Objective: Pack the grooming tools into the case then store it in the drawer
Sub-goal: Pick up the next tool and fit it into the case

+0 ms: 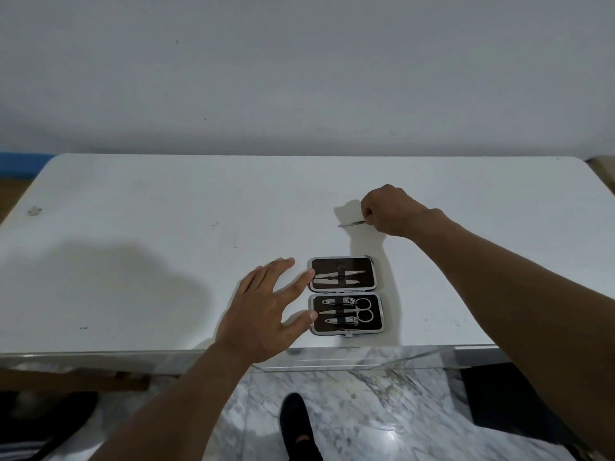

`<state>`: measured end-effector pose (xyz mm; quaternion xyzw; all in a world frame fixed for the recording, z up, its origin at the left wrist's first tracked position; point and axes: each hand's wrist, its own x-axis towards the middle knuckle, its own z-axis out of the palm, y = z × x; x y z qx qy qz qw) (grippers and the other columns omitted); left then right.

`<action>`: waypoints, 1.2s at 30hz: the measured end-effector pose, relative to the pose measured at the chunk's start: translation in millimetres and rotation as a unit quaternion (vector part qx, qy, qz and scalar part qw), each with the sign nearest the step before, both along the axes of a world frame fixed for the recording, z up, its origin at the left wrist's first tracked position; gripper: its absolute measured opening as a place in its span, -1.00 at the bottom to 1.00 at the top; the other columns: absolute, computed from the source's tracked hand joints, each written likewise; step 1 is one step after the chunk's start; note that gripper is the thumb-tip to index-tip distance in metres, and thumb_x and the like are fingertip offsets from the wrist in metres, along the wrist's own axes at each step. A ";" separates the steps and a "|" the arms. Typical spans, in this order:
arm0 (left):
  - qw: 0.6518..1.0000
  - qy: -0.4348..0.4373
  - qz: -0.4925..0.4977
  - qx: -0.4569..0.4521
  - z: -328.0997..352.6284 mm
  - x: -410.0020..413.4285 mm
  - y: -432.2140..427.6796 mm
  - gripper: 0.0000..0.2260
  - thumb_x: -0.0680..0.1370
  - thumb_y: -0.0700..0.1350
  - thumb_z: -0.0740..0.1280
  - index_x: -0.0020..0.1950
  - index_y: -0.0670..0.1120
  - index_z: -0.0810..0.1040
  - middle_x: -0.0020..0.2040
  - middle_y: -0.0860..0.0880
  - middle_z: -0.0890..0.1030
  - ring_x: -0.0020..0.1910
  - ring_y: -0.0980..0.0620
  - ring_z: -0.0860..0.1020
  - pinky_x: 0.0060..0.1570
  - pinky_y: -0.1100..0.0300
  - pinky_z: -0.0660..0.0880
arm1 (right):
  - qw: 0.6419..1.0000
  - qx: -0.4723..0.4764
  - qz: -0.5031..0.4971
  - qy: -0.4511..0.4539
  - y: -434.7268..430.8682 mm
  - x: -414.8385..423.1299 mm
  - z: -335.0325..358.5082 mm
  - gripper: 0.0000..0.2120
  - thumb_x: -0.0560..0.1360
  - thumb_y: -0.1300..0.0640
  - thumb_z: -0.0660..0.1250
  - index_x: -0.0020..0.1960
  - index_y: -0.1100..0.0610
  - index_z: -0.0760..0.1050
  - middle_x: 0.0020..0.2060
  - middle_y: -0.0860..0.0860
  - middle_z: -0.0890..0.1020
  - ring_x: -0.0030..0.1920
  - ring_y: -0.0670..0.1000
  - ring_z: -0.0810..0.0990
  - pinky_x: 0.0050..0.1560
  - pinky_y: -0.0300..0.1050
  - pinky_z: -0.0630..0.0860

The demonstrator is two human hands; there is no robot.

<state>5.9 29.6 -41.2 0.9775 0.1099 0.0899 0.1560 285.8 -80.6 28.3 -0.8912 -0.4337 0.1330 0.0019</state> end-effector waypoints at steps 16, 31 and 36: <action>1.000 0.009 0.003 0.026 0.4 2.9 -0.1 -0.45 0.52 0.32 0.15 0.49 0.19 0.30 0.44 -0.03 0.39 0.43 -0.04 0.33 0.35 -0.03 0.29 | 0.992 -0.035 0.064 -0.101 -0.7 -16.2 3.3 -0.85 0.42 0.25 0.24 -0.17 0.19 0.25 -0.34 0.06 0.36 -0.27 0.15 0.39 -0.32 -0.08 0.29; 1.000 0.017 -0.006 0.017 -4.0 1.8 2.5 -0.44 0.54 0.36 0.05 0.51 0.21 0.24 0.55 -0.07 0.22 0.54 -0.04 0.14 0.51 -0.07 0.09 | 0.974 0.220 -0.002 0.047 -73.3 -67.6 10.1 -0.87 0.47 0.28 0.27 -0.04 0.11 0.55 -0.25 0.06 0.69 -0.23 0.12 0.63 -0.14 -0.03 0.57; 1.000 0.021 0.002 0.015 -5.6 2.9 3.1 -0.42 0.52 0.39 0.02 0.51 0.24 0.22 0.56 -0.04 0.20 0.55 -0.02 0.11 0.50 -0.02 0.06 | 0.983 0.178 0.038 -0.012 -89.1 -77.5 -2.0 -0.82 0.50 0.24 0.26 0.02 0.10 0.61 -0.13 0.04 0.71 -0.10 0.13 0.63 -0.08 -0.05 0.53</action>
